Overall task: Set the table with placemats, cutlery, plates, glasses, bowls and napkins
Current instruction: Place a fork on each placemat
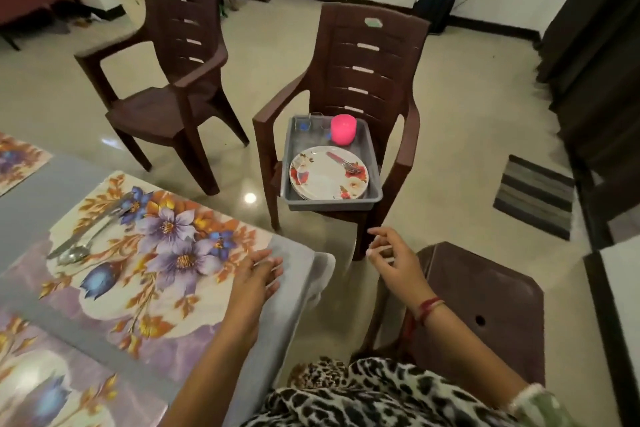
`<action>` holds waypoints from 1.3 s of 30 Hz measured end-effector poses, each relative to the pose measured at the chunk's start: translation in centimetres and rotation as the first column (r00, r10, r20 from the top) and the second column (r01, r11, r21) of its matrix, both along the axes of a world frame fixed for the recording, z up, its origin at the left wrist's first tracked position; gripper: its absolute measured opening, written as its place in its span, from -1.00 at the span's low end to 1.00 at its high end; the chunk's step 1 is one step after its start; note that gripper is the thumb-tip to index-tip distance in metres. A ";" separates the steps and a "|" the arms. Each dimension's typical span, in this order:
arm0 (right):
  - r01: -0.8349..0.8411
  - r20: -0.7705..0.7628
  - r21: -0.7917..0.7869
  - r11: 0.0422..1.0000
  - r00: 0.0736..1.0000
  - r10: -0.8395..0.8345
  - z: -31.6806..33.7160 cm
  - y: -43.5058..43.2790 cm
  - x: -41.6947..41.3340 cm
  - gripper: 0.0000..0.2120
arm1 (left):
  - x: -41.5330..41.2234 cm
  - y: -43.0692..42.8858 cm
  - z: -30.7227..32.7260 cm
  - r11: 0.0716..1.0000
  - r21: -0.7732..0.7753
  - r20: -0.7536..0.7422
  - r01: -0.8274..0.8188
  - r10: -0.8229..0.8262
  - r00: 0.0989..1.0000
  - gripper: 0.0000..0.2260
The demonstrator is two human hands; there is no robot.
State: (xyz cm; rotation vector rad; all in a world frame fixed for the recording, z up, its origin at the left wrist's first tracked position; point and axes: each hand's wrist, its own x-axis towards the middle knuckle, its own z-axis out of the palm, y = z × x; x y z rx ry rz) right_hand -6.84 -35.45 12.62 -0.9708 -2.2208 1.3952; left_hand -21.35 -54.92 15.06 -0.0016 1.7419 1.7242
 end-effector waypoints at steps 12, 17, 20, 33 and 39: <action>-0.169 0.231 -0.040 0.985 0.957 0.174 -1.9 14.9 -15.3 -0.73 | -9.3 12.3 -1.6 0.968 -0.201 -0.161 0.148 -0.182 0.970 -0.81; -0.133 0.289 -0.073 0.988 0.946 0.148 -8.0 25.1 -22.6 -0.74 | -15.9 20.8 -5.1 0.903 -0.418 -0.214 0.098 -0.203 0.956 -0.80; -0.128 0.399 -0.064 0.990 0.906 0.143 -12.6 31.7 -26.7 -0.73 | -20.2 27.3 -8.3 0.735 -0.671 -0.294 0.097 -0.384 0.875 -0.69; -0.344 0.696 0.014 0.939 0.677 0.238 -30.8 40.1 -35.5 -0.59 | -28.8 40.3 -23.9 0.042 -0.978 0.023 0.202 -0.951 0.307 -0.50; -0.302 0.750 0.067 0.951 0.644 0.151 -32.2 40.3 -38.0 -0.74 | -27.0 38.7 -24.8 -0.013 -0.953 0.119 0.303 -0.935 0.335 -0.54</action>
